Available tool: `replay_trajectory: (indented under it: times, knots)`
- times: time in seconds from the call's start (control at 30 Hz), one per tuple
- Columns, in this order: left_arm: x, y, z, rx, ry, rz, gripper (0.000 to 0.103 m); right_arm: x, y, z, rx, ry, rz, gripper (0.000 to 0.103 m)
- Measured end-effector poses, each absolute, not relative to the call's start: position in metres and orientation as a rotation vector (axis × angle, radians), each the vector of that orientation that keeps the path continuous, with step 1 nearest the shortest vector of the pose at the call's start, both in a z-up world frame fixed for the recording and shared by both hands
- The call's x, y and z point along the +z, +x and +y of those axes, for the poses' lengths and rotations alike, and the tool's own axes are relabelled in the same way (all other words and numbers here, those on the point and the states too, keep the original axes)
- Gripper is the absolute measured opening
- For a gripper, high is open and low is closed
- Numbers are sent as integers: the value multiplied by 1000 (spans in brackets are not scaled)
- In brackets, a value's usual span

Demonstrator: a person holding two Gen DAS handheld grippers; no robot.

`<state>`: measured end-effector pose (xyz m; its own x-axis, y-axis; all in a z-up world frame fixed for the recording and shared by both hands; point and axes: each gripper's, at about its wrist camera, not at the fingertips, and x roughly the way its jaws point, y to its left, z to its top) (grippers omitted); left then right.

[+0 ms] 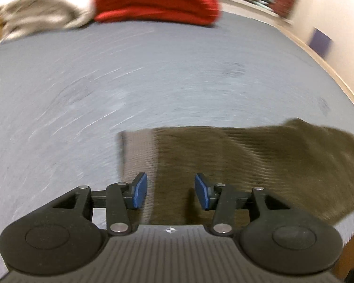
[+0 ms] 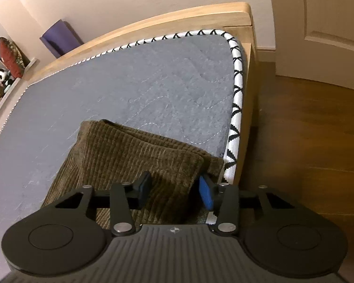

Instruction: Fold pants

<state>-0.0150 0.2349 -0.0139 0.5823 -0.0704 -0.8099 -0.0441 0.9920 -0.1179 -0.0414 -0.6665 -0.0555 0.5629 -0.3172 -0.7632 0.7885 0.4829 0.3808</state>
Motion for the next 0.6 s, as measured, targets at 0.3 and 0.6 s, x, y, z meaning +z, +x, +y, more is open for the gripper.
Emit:
replay_trajectory:
  times: [0.3,0.6]
  knots:
    - [-6,-22,251,110,-144,894,73,-56,-42,-668,-760,794,674,22]
    - [-14,-17,235,37,-39,966,27,-65,-35,-666,-652,743,738,11]
